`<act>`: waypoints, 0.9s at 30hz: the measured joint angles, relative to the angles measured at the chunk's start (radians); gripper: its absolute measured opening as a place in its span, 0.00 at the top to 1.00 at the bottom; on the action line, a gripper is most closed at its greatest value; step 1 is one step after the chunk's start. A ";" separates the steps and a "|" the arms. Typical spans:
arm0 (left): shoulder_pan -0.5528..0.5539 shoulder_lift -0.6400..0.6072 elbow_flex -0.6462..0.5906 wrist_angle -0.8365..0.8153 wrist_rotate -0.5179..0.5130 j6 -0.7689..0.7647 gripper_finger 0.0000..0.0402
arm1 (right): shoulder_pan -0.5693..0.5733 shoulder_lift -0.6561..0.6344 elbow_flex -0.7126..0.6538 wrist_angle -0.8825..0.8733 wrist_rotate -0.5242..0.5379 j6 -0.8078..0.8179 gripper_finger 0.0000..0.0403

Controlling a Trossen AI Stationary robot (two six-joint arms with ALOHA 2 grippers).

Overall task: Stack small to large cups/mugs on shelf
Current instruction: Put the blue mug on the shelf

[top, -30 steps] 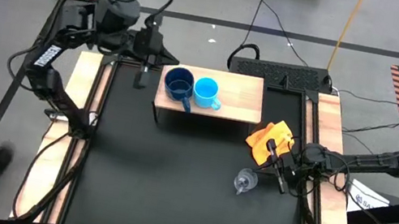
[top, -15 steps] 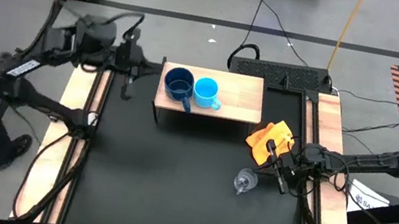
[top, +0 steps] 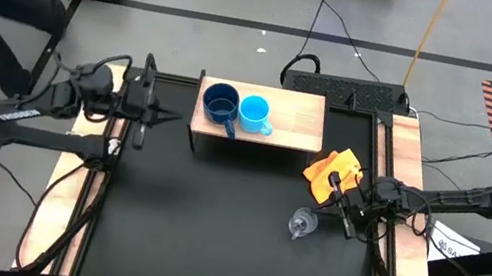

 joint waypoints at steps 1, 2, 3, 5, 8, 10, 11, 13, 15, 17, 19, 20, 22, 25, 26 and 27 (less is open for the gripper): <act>0.000 -0.012 -0.019 0.029 0.022 -0.008 1.00 | 0.000 0.000 0.000 0.001 0.000 0.000 0.98; 0.000 -0.021 -0.031 0.041 0.030 -0.016 1.00 | 0.000 0.000 0.000 0.002 0.000 0.000 0.98; 0.000 -0.029 -0.036 0.043 0.030 -0.021 1.00 | 0.000 0.000 0.000 0.003 0.000 0.000 0.98; 0.000 -0.038 -0.038 0.040 0.025 -0.026 1.00 | 0.000 0.000 0.000 0.008 0.000 0.000 0.98; 0.000 -0.038 -0.038 -0.014 -0.036 -0.040 1.00 | 0.000 0.000 0.000 0.014 0.000 0.000 0.98; -0.001 -0.038 -0.038 -0.083 -0.098 -0.027 1.00 | 0.000 0.000 0.000 0.015 0.000 0.000 0.98; -0.001 -0.042 -0.042 -0.109 -0.125 -0.011 1.00 | 0.000 0.000 0.000 0.015 0.000 0.000 0.98; -0.005 -0.055 -0.064 -0.112 -0.135 0.026 1.00 | 0.000 0.000 0.000 0.015 0.000 0.000 0.98; -0.006 -0.068 -0.091 -0.058 -0.109 0.044 1.00 | 0.000 0.000 0.000 0.015 0.000 0.000 0.98; -0.005 -0.091 -0.119 -0.001 -0.098 0.036 1.00 | 0.000 0.000 0.000 0.015 0.000 -0.001 0.98; -0.005 -0.116 -0.157 0.057 -0.077 0.022 1.00 | 0.000 0.001 0.000 0.015 0.000 -0.002 0.98; -0.005 -0.131 -0.179 0.099 -0.056 0.014 1.00 | 0.000 0.001 0.000 0.015 0.000 -0.003 0.98; -0.005 -0.163 -0.227 0.160 -0.015 0.000 1.00 | 0.000 0.001 0.000 0.016 0.000 -0.005 0.98; -0.005 -0.208 -0.303 0.239 0.021 -0.022 1.00 | 0.000 0.001 0.000 0.017 0.000 -0.006 0.98; -0.005 -0.221 -0.330 0.249 0.023 -0.026 1.00 | 0.000 0.001 0.000 0.018 0.000 -0.006 0.98; -0.005 -0.233 -0.357 0.256 0.023 -0.032 1.00 | 0.000 0.001 0.000 0.019 0.000 -0.005 0.98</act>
